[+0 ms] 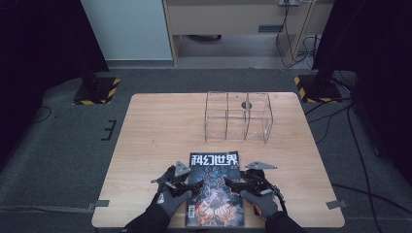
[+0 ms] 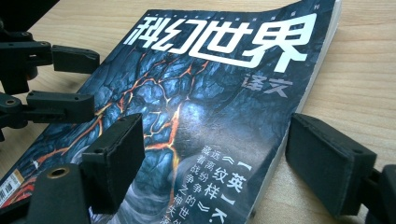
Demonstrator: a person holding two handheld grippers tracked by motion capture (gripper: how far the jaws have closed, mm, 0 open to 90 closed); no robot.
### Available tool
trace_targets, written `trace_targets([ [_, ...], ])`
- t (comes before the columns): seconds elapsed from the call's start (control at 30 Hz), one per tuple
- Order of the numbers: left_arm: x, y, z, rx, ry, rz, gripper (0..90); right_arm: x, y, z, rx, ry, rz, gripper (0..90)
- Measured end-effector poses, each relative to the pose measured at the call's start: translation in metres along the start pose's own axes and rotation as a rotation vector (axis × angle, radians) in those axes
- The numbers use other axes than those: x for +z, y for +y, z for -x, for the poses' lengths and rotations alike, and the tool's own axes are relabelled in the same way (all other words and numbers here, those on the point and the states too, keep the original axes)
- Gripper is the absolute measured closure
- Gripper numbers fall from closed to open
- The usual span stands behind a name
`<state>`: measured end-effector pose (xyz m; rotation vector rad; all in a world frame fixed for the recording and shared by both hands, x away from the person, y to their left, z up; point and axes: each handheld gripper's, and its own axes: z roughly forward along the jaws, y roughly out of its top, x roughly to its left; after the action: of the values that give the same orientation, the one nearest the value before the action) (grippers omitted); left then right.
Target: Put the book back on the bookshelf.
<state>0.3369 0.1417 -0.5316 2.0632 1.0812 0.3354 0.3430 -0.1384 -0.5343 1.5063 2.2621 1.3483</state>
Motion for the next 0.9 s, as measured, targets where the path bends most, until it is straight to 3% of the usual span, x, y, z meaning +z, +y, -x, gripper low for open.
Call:
trace_targets([
  [0.43,0.001,-0.001,0.001,-0.006,0.004,0.007,24.9,-0.003,0.002,0.006,0.1,0.034,0.012,22.2],
  [0.63,0.001,-0.001,0.002,-0.006,0.004,0.01,24.5,-0.009,0.005,0.007,0.145,0.079,0.048,23.3],
  [0.9,0.001,-0.001,0.001,-0.006,0.003,0.011,24.4,-0.016,0.008,0.003,0.149,0.138,0.108,25.9],
])
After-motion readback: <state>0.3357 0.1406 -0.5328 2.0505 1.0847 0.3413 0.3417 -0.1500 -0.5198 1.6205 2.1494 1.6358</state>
